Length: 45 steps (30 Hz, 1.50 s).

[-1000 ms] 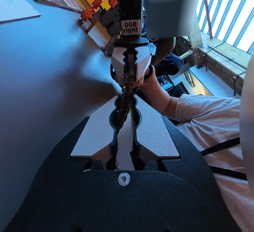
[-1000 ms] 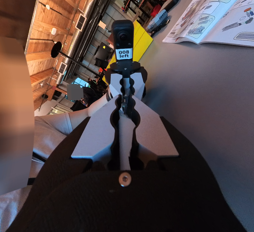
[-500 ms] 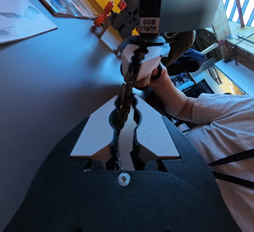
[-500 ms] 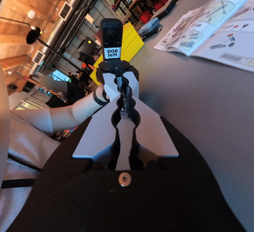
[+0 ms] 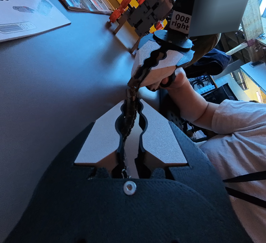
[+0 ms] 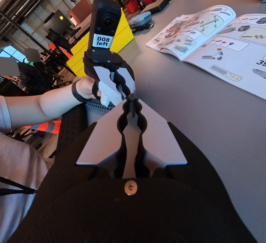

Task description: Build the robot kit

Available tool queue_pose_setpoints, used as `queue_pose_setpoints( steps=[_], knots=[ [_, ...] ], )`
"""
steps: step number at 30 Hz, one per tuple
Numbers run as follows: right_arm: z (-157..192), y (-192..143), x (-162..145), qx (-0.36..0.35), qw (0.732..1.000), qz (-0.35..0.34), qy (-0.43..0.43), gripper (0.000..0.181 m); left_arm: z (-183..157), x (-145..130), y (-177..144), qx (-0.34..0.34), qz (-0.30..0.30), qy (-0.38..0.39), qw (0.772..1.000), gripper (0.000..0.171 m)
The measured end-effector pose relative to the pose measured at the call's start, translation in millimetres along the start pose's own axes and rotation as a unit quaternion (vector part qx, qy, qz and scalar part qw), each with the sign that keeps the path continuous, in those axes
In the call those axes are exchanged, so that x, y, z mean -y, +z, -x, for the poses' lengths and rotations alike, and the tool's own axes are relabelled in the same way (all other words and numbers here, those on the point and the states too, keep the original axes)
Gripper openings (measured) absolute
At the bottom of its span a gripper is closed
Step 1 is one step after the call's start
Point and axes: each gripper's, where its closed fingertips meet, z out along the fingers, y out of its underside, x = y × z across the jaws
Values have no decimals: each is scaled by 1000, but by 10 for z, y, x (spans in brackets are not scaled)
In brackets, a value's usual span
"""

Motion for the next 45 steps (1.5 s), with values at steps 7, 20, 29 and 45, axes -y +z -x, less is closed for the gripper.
queue_pose_setpoints(
  steps=[7,20,29,45],
  knots=[
    [11,2,-18,-8,1000,7,-7,6,3,-3,-1,17,2,17,1000,10],
    [124,-78,394,37,992,-124,2,25,-186,503,-429,-57,-156,-28,986,12],
    [300,-81,563,150,965,-177,118,26,-380,594,-446,-36,-198,30,979,10],
    [461,79,556,148,987,-67,-7,6,-533,696,-601,-8,-221,126,967,39]
  ],
)
